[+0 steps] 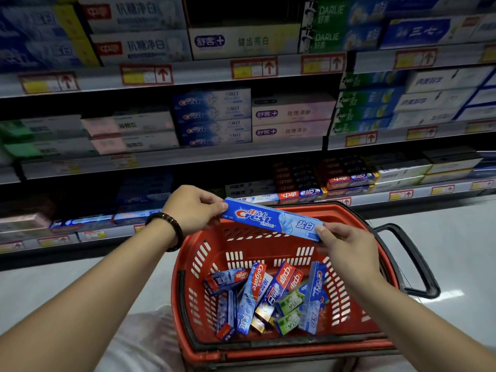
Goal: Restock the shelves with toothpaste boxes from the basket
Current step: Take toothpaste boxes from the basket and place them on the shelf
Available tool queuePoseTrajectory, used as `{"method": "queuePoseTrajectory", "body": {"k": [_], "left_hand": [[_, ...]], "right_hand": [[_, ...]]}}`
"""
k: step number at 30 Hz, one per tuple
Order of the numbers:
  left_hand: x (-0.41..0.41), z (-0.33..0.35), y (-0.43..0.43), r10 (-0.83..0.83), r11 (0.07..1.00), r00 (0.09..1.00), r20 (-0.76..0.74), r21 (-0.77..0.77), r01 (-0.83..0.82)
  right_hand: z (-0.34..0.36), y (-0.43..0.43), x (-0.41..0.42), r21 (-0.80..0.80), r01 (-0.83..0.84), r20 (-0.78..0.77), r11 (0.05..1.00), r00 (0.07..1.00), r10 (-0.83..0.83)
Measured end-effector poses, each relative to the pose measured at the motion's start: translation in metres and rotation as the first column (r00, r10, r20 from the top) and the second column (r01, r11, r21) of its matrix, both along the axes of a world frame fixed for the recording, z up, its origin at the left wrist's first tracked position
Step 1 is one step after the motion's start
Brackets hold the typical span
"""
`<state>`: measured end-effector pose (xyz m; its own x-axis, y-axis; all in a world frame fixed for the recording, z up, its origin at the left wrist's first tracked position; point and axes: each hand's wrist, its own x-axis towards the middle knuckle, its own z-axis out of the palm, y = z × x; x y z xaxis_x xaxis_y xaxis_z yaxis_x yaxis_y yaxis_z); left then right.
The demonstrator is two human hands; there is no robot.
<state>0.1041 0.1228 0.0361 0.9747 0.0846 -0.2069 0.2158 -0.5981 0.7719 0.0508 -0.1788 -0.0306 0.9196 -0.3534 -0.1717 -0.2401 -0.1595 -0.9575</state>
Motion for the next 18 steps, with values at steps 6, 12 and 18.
{"method": "queuePoseTrajectory", "body": {"k": [6,12,18], "left_hand": [[0.005,0.015,0.013,0.017,0.996,0.999,-0.033,-0.086,-0.020],[0.011,0.024,0.038,0.084,0.986,0.995,-0.054,-0.139,-0.090],[0.013,0.028,0.073,0.170,0.963,0.984,-0.045,-0.206,-0.176]], "right_hand": [[0.010,0.018,0.017,-0.055,0.005,0.032,0.998,0.999,-0.003],[0.016,0.044,0.036,-0.069,-0.015,0.091,0.998,0.996,0.021],[0.021,0.075,0.055,-0.040,-0.060,0.125,0.997,0.990,0.065]]}}
